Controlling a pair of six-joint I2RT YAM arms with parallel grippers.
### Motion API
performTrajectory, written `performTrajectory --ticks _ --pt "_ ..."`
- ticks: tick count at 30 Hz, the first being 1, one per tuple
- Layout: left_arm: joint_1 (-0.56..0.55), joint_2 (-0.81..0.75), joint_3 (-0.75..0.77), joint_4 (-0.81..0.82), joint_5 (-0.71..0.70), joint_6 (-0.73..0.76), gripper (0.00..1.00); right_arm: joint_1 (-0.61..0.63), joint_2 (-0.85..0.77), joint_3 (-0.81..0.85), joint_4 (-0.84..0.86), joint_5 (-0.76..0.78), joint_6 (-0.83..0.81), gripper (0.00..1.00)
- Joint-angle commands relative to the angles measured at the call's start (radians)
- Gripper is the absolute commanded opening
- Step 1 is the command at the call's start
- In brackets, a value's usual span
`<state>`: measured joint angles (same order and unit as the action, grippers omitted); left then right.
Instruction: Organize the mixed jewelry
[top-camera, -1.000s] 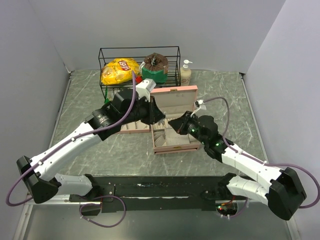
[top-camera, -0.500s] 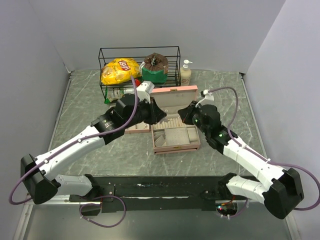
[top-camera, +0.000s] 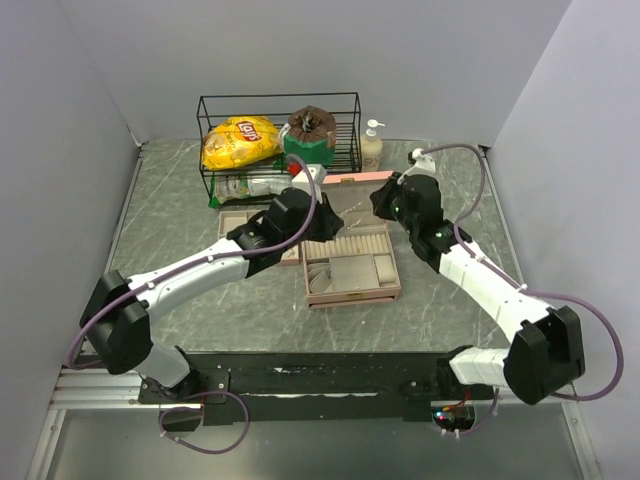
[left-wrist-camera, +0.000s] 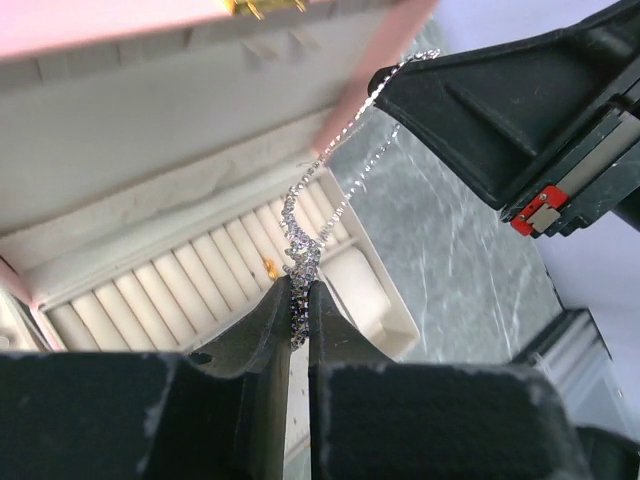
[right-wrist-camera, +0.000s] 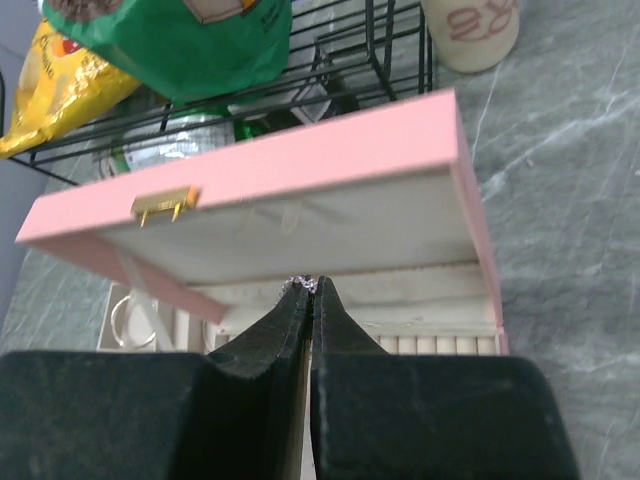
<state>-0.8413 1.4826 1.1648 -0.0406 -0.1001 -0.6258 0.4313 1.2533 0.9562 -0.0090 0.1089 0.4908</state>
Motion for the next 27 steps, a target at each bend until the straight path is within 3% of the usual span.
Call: performTrajectory --ticks 1,16,27 --pt "-0.004 0.034 0.019 0.126 -0.079 -0.011 0.01 -0.019 0.049 0.093 0.014 -0.014 -0.047 0.0" --pt "-0.004 0.12 0.024 0.212 -0.234 0.005 0.01 -0.052 0.187 0.174 0.055 -0.071 -0.067 0.0" --pt "-0.004 0.097 -0.02 0.237 -0.194 0.005 0.01 -0.055 0.113 0.102 0.081 -0.074 -0.069 0.0"
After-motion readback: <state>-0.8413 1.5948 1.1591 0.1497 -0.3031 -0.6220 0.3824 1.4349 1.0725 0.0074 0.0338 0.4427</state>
